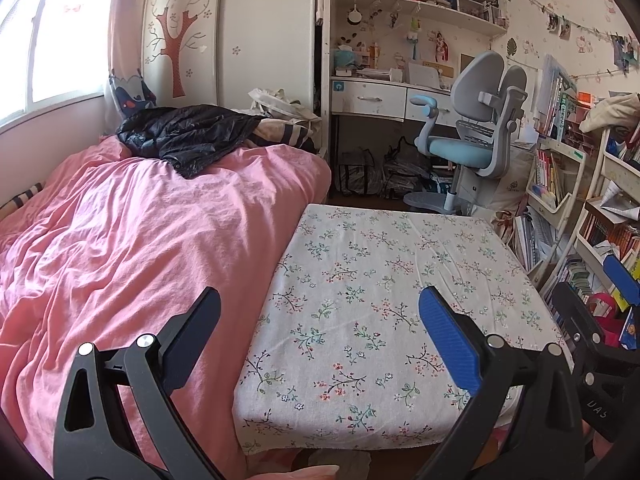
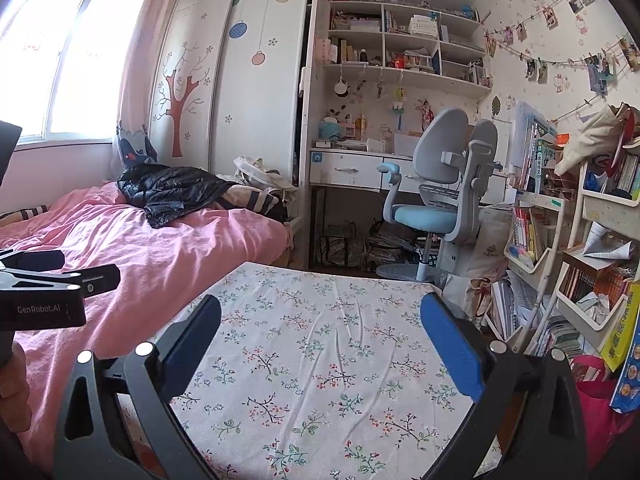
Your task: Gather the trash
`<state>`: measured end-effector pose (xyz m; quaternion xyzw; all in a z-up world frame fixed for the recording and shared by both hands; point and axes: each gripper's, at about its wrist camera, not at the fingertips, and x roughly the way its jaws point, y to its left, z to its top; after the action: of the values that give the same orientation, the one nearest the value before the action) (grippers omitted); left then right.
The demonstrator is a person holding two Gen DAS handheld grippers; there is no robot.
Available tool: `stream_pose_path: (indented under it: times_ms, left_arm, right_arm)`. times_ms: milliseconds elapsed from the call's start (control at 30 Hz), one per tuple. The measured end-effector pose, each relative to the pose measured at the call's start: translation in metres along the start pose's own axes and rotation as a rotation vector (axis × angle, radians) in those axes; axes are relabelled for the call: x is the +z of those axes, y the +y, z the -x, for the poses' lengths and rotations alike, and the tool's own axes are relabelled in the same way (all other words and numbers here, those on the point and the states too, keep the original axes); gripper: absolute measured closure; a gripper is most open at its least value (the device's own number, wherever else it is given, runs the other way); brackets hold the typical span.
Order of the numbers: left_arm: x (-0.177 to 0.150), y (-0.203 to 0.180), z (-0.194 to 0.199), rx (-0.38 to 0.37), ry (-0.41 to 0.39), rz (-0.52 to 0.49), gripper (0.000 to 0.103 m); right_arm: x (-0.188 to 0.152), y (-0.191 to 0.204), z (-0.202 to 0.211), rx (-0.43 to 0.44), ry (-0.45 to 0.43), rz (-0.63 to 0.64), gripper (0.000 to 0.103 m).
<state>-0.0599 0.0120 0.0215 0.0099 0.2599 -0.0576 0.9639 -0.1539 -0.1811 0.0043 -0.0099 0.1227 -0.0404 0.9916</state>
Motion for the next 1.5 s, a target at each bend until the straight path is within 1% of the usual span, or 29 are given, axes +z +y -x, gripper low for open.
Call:
stream_pose_path:
  times_ms: [667, 1067, 1200, 1400, 1500]
  left_arm:
    - [-0.0019, -0.0049, -0.0006, -0.009, 0.017, -0.009, 0.007]
    - [-0.0013, -0.0068, -0.0033, -0.008, 0.024, -0.015, 0.007]
    - [-0.0027, -0.0043, -0.0053, -0.033, 0.036, 0.008, 0.007]
    - [-0.0043, -0.0041, -0.0061, -0.02, 0.03, 0.002, 0.007]
    - [-0.0058, 0.0001, -0.0037, -0.031, 0.015, 0.034, 0.007]
  right_arm:
    - [-0.0035, -0.0051, 0.0006, -0.002, -0.002, -0.006, 0.007]
    - [-0.0024, -0.001, 0.0009, 0.004, 0.003, 0.004, 0.007]
    - [-0.0027, 0.0006, 0.0004, 0.006, 0.005, 0.006, 0.007]
    - [-0.0027, 0.0007, 0.0003, 0.007, 0.005, 0.005, 0.007]
    - [-0.0027, 0.0006, 0.0003, 0.007, 0.005, 0.006, 0.007]
